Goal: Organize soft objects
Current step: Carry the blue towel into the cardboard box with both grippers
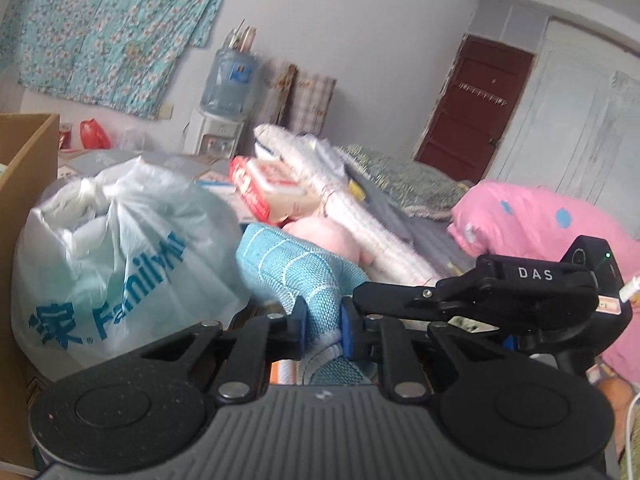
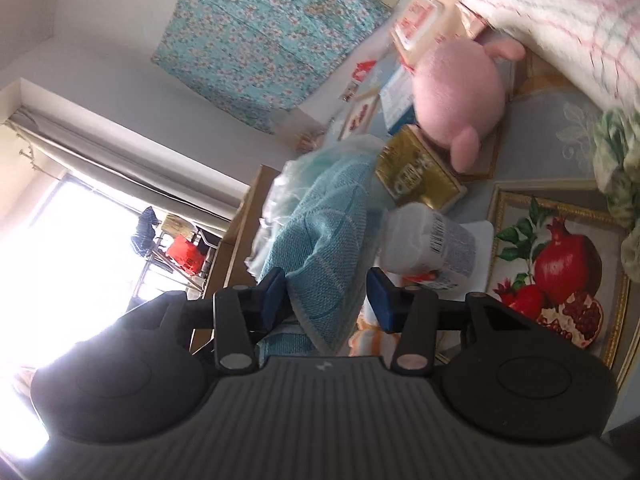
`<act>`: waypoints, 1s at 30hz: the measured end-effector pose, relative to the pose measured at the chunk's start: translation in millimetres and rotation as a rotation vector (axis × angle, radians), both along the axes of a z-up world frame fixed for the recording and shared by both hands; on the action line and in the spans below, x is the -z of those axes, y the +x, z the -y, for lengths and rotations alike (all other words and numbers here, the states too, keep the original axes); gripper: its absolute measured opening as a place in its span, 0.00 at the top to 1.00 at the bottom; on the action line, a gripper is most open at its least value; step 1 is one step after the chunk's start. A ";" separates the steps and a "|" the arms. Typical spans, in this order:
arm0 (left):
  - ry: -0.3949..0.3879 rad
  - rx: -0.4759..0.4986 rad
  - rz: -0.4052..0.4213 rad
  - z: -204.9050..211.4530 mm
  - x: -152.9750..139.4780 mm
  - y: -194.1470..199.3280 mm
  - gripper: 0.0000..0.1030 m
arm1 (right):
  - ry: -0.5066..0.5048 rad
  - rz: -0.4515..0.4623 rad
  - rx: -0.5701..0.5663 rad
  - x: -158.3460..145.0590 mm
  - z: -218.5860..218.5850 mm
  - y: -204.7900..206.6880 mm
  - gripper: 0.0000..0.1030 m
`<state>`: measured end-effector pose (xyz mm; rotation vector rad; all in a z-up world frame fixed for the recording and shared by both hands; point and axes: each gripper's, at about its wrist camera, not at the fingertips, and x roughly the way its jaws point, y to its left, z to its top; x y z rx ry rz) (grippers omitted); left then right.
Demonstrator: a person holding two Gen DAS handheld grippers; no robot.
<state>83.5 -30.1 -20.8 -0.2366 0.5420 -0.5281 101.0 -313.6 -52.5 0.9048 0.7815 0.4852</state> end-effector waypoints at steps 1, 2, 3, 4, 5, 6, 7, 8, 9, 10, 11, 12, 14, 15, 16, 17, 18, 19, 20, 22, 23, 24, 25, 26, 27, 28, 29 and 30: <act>-0.004 0.000 0.011 -1.2 -2.5 -2.5 0.84 | -0.006 0.014 -0.003 -5.2 -1.7 -1.5 0.57; -0.006 -0.003 0.027 -3.2 -6.6 -5.9 0.84 | -0.009 0.025 -0.008 -10.0 -3.2 -2.0 0.57; -0.006 -0.008 0.045 -5.4 -10.9 -9.1 0.84 | -0.014 0.040 -0.018 -16.2 -6.1 -2.2 0.57; -0.007 -0.014 0.060 -9.5 -15.2 -13.4 0.84 | -0.018 0.052 -0.028 -21.8 -9.2 -1.8 0.57; -0.011 -0.025 0.073 -13.6 -20.2 -16.6 0.84 | -0.023 0.080 -0.032 -28.3 -13.4 -1.0 0.57; -0.014 -0.032 0.083 -17.6 -25.3 -18.3 0.84 | -0.029 0.095 -0.046 -34.9 -18.4 0.1 0.57; -0.016 -0.046 0.096 -23.7 -30.7 -21.9 0.84 | -0.035 0.111 -0.064 -41.6 -24.5 1.9 0.57; -0.018 -0.061 0.106 -29.8 -35.7 -25.1 0.84 | -0.038 0.125 -0.085 -48.2 -31.3 4.5 0.57; -0.018 -0.078 0.118 -36.6 -41.1 -28.2 0.84 | -0.039 0.138 -0.105 -54.1 -37.3 6.8 0.57; -0.014 -0.093 0.130 -42.7 -46.0 -30.6 0.84 | -0.037 0.152 -0.132 -60.2 -46.6 11.5 0.57; -0.010 -0.113 0.139 -50.7 -51.5 -33.4 0.84 | -0.033 0.157 -0.152 -64.6 -53.8 15.1 0.56; -0.004 -0.130 0.145 -57.8 -56.5 -35.2 0.84 | -0.028 0.163 -0.176 -69.1 -63.1 20.5 0.56; 0.011 -0.176 0.145 -77.3 -67.5 -37.9 0.84 | -0.026 0.171 -0.225 -77.2 -85.1 34.0 0.56; 0.018 -0.197 0.143 -86.9 -72.5 -39.3 0.84 | -0.028 0.174 -0.252 -80.8 -99.3 42.1 0.56; 0.026 -0.223 0.142 -98.4 -77.1 -39.1 0.84 | -0.029 0.175 -0.275 -83.5 -111.1 48.9 0.56; 0.037 -0.246 0.141 -109.3 -81.7 -38.2 0.84 | -0.029 0.171 -0.304 -86.6 -127.5 58.3 0.56; 0.051 -0.271 0.138 -120.6 -85.8 -36.8 0.84 | -0.028 0.165 -0.326 -88.4 -140.5 65.4 0.56; 0.067 -0.300 0.135 -133.7 -89.7 -34.1 0.84 | -0.026 0.153 -0.357 -90.0 -158.7 77.1 0.56; 0.088 -0.323 0.132 -145.6 -93.1 -30.8 0.84 | -0.026 0.144 -0.377 -92.2 -173.2 85.3 0.56; 0.125 -0.369 0.113 -170.1 -99.1 -22.6 0.84 | -0.044 0.120 -0.428 -96.1 -209.0 107.8 0.56; 0.143 -0.393 0.096 -183.1 -101.2 -15.1 0.84 | -0.061 0.105 -0.445 -98.1 -227.4 118.2 0.56; 0.158 -0.414 0.083 -193.7 -102.7 -8.9 0.84 | -0.087 0.096 -0.470 -99.9 -248.3 129.9 0.56; 0.185 -0.439 0.062 -206.7 -102.8 0.5 0.84 | -0.110 0.088 -0.487 -100.8 -267.6 139.7 0.56; 0.205 -0.461 0.040 -217.2 -103.5 7.9 0.84 | -0.132 0.076 -0.498 -100.9 -284.9 148.6 0.56; 0.239 -0.480 0.018 -226.4 -102.6 16.3 0.84 | -0.160 0.069 -0.518 -100.2 -303.6 158.1 0.56; 0.276 -0.506 -0.005 -234.5 -100.1 25.7 0.84 | -0.182 0.064 -0.528 -98.7 -318.4 165.7 0.56; 0.311 -0.531 -0.027 -241.5 -96.8 35.0 0.84 | -0.206 0.057 -0.536 -96.5 -333.4 172.5 0.56; 0.341 -0.546 -0.049 -248.2 -94.6 43.7 0.84 | -0.236 0.046 -0.556 -92.8 -352.0 181.8 0.56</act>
